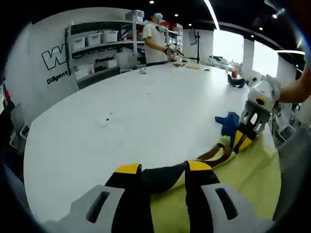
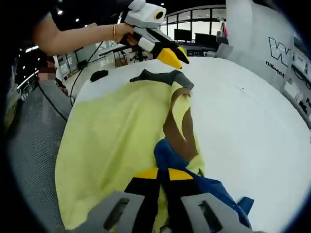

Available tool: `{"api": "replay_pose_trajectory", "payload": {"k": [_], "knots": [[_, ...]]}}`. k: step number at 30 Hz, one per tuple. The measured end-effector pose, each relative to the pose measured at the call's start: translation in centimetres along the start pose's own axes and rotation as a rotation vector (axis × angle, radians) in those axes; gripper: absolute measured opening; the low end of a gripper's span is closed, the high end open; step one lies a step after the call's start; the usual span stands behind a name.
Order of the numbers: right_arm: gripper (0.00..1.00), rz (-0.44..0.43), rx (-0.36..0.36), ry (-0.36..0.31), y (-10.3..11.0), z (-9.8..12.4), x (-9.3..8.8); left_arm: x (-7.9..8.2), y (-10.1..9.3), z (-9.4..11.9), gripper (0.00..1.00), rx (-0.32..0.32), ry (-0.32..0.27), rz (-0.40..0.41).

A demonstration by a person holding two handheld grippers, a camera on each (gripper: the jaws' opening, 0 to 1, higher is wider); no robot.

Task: Fold the garment on the visible template until the final outline fits inside the template.

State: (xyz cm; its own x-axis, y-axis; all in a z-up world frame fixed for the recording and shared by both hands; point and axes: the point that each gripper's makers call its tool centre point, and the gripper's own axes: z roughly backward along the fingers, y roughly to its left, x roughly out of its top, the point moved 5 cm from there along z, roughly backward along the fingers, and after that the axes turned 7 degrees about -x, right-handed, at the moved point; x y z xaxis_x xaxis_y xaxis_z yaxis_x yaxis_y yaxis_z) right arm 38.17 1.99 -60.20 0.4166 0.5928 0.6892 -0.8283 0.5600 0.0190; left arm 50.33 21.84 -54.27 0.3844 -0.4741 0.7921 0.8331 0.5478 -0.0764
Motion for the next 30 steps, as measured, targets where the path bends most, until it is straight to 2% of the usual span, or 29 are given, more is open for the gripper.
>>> {"api": "replay_pose_trajectory", "payload": {"k": [2,4,7,9,12,14,20,24,26,30], "knots": [[0.00,-0.037,0.003,-0.006,0.0,0.0,0.0,-0.3,0.5,-0.5,0.38,0.015,0.023,0.004],[0.00,-0.066,-0.004,-0.013,-0.2,0.1,0.0,-0.6,1.0,-1.2,0.38,-0.001,0.040,0.027],[0.07,-0.141,-0.007,-0.043,-0.2,0.2,0.2,-1.0,1.8,-1.9,0.40,-0.020,0.042,0.070],[0.09,-0.172,-0.012,-0.051,-0.2,0.3,0.3,-1.3,2.3,-2.2,0.36,-0.025,0.032,0.114],[0.08,-0.205,-0.027,-0.057,-0.5,0.4,0.4,-1.8,2.6,-2.3,0.30,-0.018,0.045,0.099],[0.11,-0.257,-0.025,-0.066,-0.8,0.4,0.6,-2.3,2.7,-2.4,0.31,-0.017,0.070,0.090],[0.16,-0.295,-0.060,-0.062,-1.3,0.3,1.0,-3.4,2.5,-2.3,0.33,-0.038,0.118,0.098],[0.15,-0.322,-0.105,-0.063,-1.7,0.4,1.3,-4.1,1.9,-2.3,0.34,-0.055,0.151,0.090],[0.14,-0.341,-0.140,-0.070,-2.2,0.6,1.5,-4.6,1.7,-2.2,0.34,-0.056,0.183,0.055],[0.12,-0.330,-0.205,-0.040,-3.1,0.7,1.4,-4.6,1.4,-2.1,0.34,-0.069,0.188,0.044]]}}
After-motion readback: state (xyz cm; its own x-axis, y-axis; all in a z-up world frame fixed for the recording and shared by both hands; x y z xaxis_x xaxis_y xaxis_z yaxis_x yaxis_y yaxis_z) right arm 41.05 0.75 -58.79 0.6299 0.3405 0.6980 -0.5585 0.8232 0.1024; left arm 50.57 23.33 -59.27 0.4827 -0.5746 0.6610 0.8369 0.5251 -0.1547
